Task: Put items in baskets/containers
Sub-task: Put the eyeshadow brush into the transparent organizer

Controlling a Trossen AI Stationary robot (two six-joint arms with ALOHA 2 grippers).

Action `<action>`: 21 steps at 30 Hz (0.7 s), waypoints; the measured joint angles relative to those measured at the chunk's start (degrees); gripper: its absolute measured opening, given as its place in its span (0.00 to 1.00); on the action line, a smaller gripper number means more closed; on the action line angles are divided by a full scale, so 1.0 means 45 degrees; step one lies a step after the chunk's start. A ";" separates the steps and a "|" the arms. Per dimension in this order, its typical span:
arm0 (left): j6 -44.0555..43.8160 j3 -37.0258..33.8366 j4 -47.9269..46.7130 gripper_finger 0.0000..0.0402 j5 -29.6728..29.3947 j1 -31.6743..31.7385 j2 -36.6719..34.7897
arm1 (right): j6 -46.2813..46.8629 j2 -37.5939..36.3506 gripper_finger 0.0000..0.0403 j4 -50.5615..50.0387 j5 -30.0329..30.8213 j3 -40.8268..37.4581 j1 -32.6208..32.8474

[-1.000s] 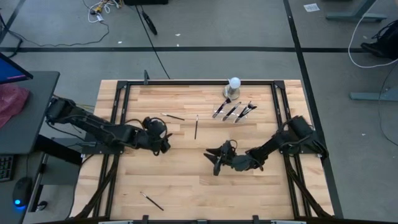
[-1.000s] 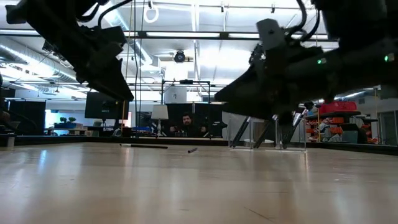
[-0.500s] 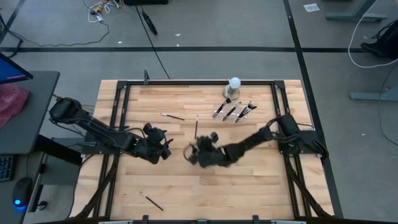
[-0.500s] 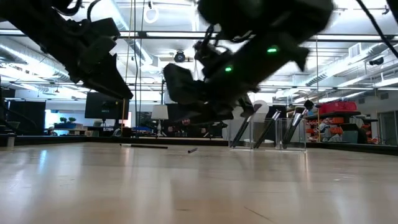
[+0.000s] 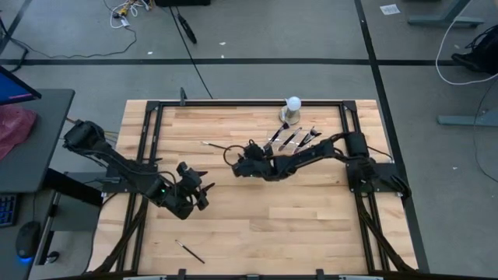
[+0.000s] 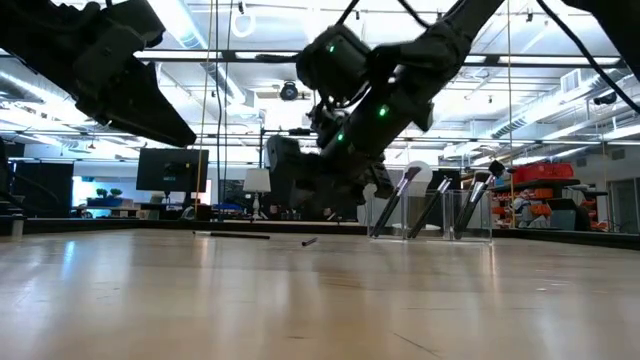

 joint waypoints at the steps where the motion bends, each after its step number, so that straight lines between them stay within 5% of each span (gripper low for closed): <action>1: 0.0002 0.0000 0.0002 0.59 -0.0056 -0.0035 0.0000 | -0.0004 0.0149 0.48 0.0161 -0.0104 0.0000 -0.0050; 12: 0.0034 0.0000 0.0028 0.59 -0.0106 -0.0036 0.0003 | -0.0186 0.1596 0.43 0.1016 -0.0183 0.0020 -0.0114; 21: 0.0034 0.0000 0.0034 0.59 -0.0210 -0.0023 -0.0001 | -0.2363 0.1623 0.26 0.0817 -0.1585 0.0033 0.0265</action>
